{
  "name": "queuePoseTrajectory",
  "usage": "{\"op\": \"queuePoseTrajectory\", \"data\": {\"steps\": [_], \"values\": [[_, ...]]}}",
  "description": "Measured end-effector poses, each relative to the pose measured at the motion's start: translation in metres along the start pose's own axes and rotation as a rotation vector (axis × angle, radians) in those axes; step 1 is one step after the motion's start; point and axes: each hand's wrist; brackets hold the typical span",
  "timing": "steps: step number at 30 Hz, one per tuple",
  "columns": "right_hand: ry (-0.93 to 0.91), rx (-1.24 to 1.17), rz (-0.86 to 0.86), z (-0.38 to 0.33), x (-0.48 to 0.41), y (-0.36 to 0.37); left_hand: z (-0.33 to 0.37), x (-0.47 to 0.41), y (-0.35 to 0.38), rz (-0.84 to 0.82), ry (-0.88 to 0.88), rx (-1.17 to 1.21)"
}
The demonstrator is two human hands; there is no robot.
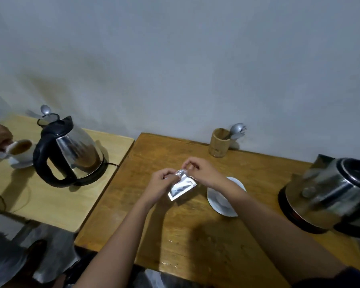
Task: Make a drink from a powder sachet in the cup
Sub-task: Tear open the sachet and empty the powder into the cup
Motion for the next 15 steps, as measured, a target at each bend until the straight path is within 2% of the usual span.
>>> {"op": "queuePoseTrajectory", "data": {"steps": [4, 15], "values": [[0.007, -0.041, 0.141, -0.001, 0.008, -0.013, 0.017, -0.008, 0.014, -0.044, 0.066, -0.039], [0.093, -0.068, 0.301, 0.004, 0.02, -0.033, 0.026, -0.019, 0.043, -0.098, 0.158, -0.031]]}}
Point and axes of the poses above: each hand's wrist, its own x-axis away from the middle knuckle, its own y-axis out of the palm, z = x × y
